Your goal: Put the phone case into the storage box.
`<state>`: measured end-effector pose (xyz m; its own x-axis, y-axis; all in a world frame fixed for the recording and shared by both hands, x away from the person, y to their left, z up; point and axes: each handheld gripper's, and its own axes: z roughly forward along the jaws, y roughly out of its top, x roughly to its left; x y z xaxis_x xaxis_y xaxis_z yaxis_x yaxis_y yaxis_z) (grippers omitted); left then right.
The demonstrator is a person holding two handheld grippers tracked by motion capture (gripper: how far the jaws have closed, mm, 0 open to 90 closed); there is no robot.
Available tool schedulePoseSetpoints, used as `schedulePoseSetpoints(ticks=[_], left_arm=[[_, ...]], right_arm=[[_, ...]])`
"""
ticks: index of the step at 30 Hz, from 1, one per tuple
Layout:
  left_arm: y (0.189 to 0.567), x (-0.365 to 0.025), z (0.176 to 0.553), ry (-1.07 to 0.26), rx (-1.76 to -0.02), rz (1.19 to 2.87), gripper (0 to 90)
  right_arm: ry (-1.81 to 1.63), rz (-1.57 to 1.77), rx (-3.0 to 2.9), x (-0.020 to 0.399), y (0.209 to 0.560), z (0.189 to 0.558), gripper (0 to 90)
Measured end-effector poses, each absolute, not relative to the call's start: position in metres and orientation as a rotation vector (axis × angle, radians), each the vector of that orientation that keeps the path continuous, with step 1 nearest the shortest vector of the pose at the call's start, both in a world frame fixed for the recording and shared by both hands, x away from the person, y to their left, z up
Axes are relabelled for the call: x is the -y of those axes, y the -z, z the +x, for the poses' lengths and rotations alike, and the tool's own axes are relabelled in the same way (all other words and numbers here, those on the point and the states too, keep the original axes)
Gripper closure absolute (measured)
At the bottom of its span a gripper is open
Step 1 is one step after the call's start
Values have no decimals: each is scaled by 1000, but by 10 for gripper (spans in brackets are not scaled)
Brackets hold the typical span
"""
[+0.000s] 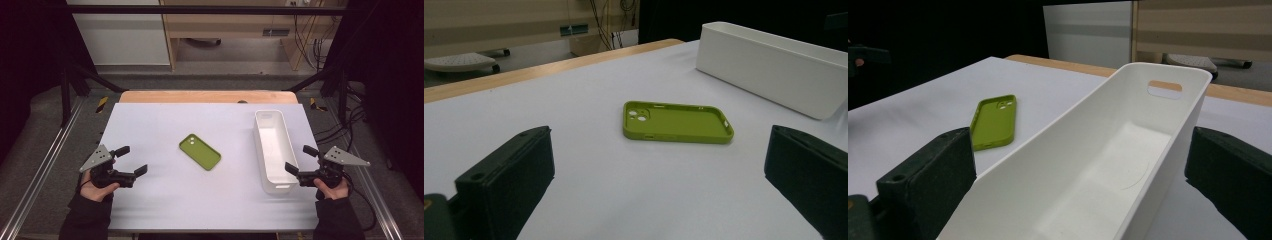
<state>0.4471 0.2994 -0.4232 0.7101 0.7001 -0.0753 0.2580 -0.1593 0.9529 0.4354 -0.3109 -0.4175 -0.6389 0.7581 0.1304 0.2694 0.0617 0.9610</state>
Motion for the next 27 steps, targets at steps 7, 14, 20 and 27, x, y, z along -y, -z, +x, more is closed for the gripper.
schedulePoseSetpoints(ticks=[7,14,20,27], left_arm=[[423,-297,447,-466,-768,1740,0],[419,-290,448,-464,-760,1748,0],[417,-280,449,-454,-760,1754,0],[413,-270,448,-450,-745,1768,0]], right_arm=[[-1604,1019,-1937,311,416,435,4],[-1618,1020,-1928,313,415,434,4],[-1612,1016,-1926,313,414,433,4],[-1608,1010,-1929,311,413,433,4]])
